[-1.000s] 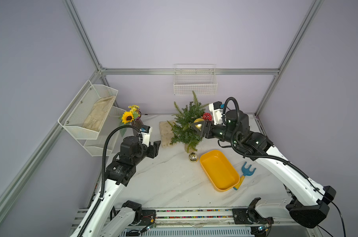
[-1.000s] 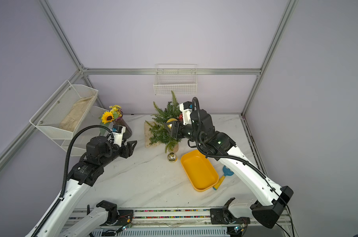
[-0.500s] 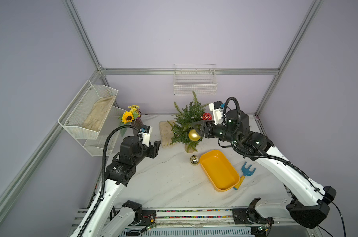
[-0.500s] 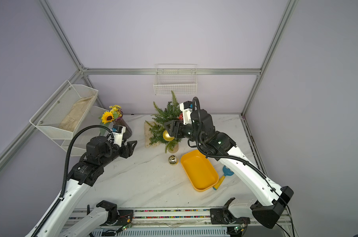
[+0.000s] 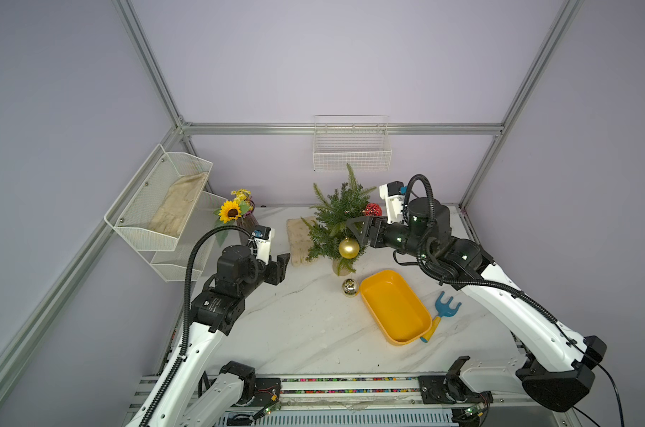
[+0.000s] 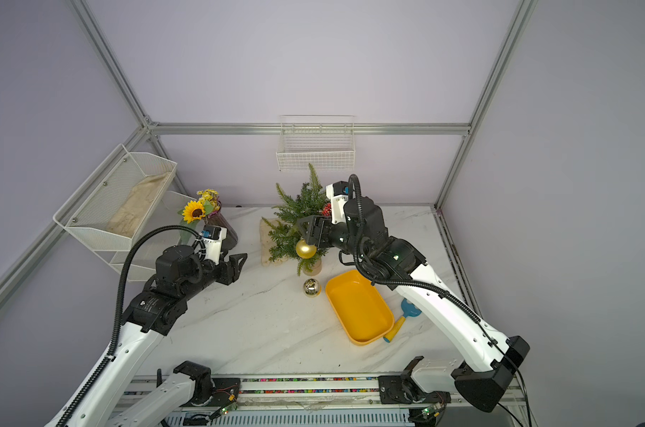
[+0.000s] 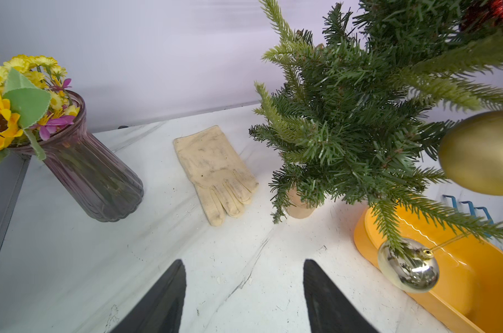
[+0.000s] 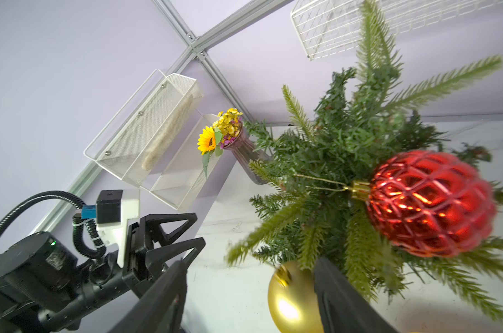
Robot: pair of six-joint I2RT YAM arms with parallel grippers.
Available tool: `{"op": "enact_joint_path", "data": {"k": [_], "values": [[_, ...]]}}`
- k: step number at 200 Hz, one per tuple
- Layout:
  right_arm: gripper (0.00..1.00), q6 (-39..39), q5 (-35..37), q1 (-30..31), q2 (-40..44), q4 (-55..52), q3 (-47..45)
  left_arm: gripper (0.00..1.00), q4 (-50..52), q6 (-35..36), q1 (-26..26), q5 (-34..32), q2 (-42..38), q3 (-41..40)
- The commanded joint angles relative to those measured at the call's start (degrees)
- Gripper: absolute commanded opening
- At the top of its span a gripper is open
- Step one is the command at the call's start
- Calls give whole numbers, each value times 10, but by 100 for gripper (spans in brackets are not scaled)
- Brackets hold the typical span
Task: Decorate the small christmas tree with ornaments
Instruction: Hang an ornament on the christmas tree, then reset both arms
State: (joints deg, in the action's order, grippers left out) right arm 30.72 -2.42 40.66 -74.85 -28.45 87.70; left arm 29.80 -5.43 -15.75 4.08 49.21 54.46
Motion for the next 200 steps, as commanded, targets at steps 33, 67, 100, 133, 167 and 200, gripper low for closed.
{"op": "enact_joint_path", "data": {"k": [33, 67, 100, 133, 167, 200], "values": [[85, -57, 209, -37, 25, -20, 17, 78, -69, -86, 4, -73, 28, -39], [93, -81, 214, -158, 26, -2, -11, 98, -107, -116, 5, -163, 48, -67], [97, -96, 239, -237, 7, 58, -80, 100, -165, -117, 6, -240, 74, -112], [97, -108, 243, -275, 15, 222, -235, 100, -240, -93, 7, -305, 123, -152], [97, -127, 316, -288, -29, 390, -368, 100, -366, -12, 11, -351, 182, -208], [97, -188, 328, -296, -111, 598, -483, 100, -524, 63, 22, -363, 243, -263]]}}
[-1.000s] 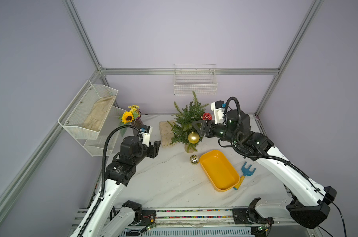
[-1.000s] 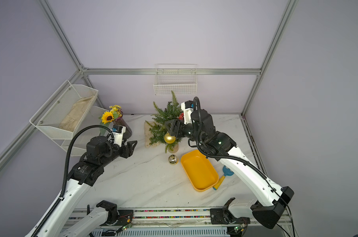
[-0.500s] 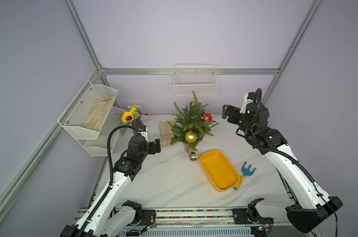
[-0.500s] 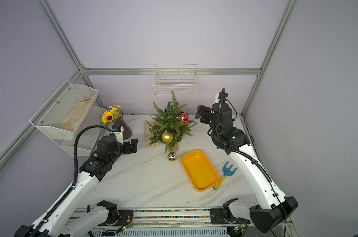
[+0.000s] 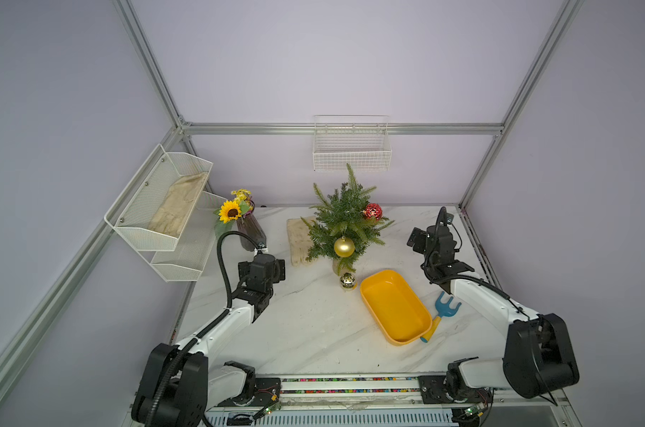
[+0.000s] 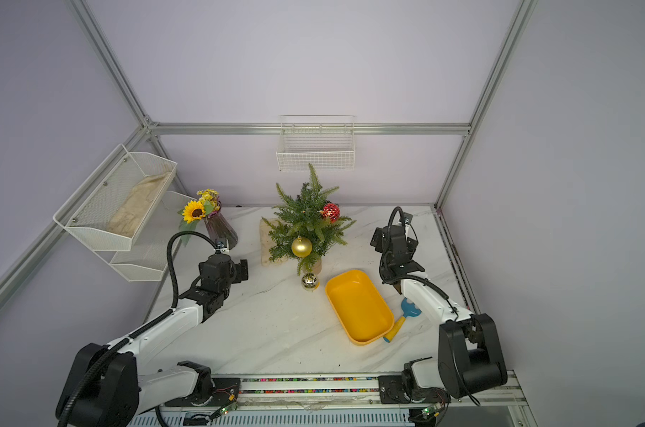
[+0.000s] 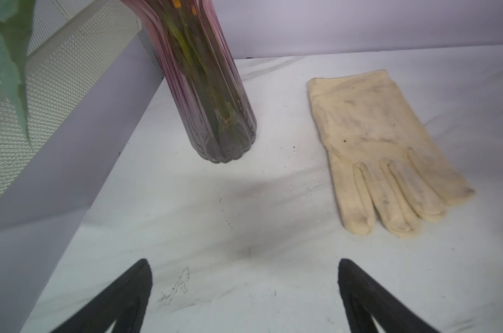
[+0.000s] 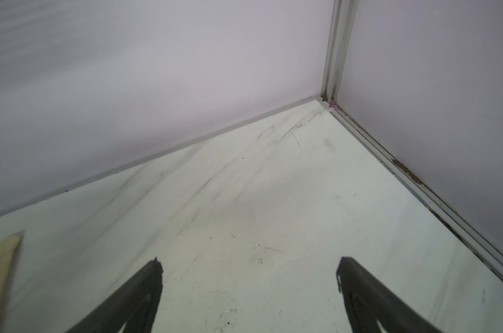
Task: Decorate the small christmas tree with ornaments
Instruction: Reset both arms
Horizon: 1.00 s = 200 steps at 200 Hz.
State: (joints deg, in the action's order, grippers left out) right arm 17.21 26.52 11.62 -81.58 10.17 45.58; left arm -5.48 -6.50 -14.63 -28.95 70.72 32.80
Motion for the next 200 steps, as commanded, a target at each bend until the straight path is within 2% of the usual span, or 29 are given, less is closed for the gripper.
{"op": "enact_joint_path", "data": {"k": [1, 29, 33, 45, 59, 79, 106, 124, 143, 155, 200], "values": [[97, -54, 39, -5, -45, 218, -64, 100, -174, 75, 12, -34, 30, -47], [97, -77, 24, -19, -125, 390, -133, 100, -295, 98, 40, 11, 83, -76], [97, -102, 25, -21, -133, 420, -140, 100, -314, 99, 45, 22, 90, -81], [97, -92, -1, -22, -129, 403, -135, 100, -337, 101, 56, 40, 98, -82], [97, -121, 3, -23, -133, 454, -151, 100, -387, 100, 75, 81, 118, -92], [97, -144, -56, -47, -150, 583, -200, 100, -441, 101, 95, 120, 142, -103], [97, -122, -123, -93, -210, 704, -240, 100, -465, 84, 128, 193, 167, -112], [97, -123, -147, -93, -200, 655, -228, 100, -516, 82, 140, 219, 196, -123], [97, -124, -120, -93, -200, 604, -197, 100, -477, 71, 145, 218, 191, -109], [97, -126, -121, -92, -204, 617, -199, 100, -477, 62, 145, 184, 196, -105], [97, -126, -120, -92, -201, 614, -200, 100, -483, 64, 145, 186, 192, -109]]}}
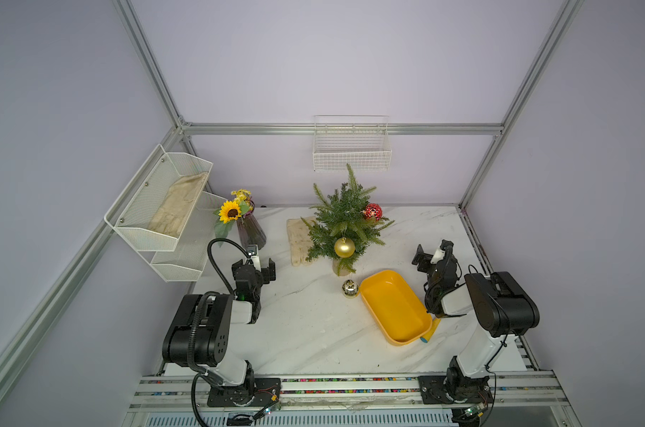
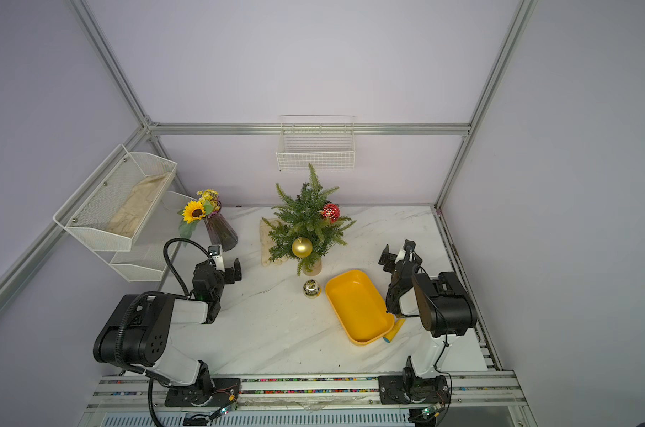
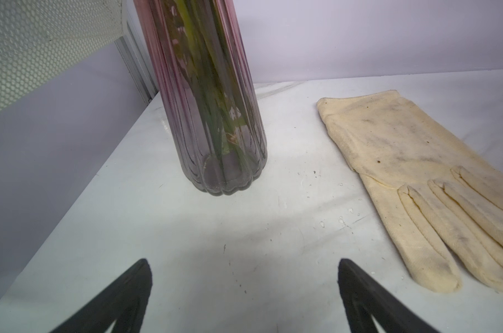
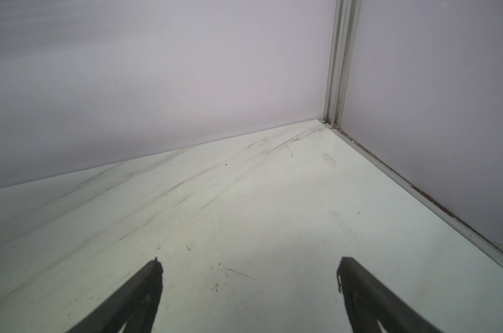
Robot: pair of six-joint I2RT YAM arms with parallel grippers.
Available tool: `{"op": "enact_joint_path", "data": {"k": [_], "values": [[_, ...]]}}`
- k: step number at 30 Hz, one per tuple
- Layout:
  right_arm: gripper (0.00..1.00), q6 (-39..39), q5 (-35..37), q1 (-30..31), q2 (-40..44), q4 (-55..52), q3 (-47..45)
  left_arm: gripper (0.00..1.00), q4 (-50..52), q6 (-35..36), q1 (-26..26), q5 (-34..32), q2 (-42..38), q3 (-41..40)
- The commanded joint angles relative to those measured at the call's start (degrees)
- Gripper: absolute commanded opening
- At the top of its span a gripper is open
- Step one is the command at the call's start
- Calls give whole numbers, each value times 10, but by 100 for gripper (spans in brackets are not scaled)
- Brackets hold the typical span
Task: Decorate the small christmas tree with ornaments
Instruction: Reset both arms
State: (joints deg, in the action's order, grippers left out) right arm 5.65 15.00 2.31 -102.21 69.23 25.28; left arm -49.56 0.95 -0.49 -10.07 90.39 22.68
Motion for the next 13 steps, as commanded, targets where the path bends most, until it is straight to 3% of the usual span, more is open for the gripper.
{"op": "enact_joint_path", "data": {"k": [1, 13], "values": [[97, -11, -5, 2, 5, 23, 4, 100, -42, -11, 3, -3, -5, -8], [97, -34, -40, 8, 7, 46, -8, 100, -42, -10, 4, -2, -5, -8]]}}
